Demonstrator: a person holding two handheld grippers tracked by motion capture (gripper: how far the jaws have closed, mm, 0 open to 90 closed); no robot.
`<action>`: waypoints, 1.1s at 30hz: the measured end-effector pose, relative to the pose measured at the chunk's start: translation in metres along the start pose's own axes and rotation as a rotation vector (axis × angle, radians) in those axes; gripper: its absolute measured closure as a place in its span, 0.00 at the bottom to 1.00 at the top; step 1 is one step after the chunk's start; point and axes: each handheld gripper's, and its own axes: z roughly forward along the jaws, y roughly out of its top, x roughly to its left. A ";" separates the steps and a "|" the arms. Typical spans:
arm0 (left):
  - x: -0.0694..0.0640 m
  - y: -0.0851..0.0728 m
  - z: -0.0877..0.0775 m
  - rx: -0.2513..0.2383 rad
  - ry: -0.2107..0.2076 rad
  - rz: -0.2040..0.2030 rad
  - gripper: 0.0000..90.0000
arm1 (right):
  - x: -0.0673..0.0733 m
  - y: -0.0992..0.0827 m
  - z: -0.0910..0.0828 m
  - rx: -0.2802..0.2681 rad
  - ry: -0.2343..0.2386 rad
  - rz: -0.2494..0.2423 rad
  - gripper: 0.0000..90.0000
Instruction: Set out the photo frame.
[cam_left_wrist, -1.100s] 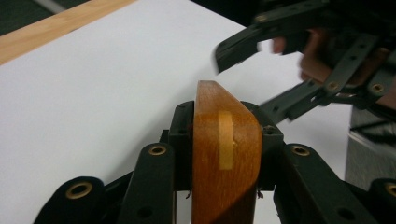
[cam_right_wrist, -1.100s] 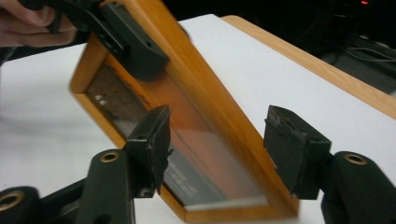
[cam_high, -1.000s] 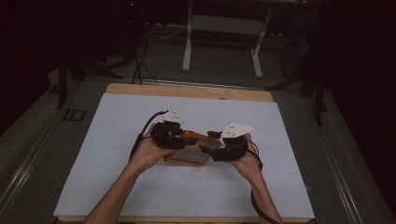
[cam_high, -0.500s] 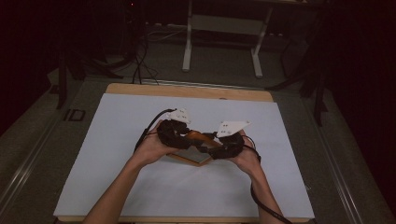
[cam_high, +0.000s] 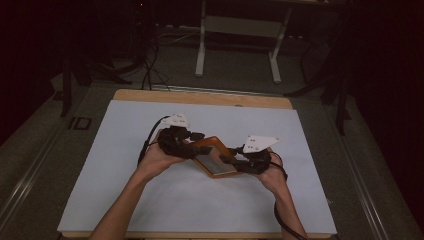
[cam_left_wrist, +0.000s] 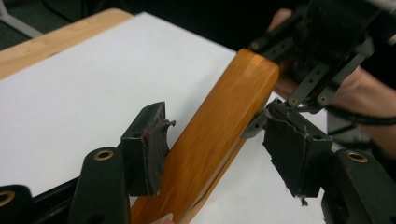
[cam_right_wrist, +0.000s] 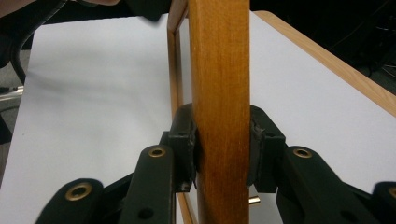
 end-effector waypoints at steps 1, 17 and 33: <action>0.002 -0.002 -0.003 -0.014 -0.001 -0.012 0.44 | 0.000 -0.002 -0.001 -0.004 -0.002 0.004 0.75; 0.015 -0.031 0.005 -0.074 0.062 -0.057 0.29 | 0.002 -0.015 -0.012 -0.014 -0.031 0.020 0.75; 0.011 -0.048 0.025 -0.051 0.053 -0.069 0.41 | 0.002 -0.022 -0.015 -0.033 -0.050 0.051 0.75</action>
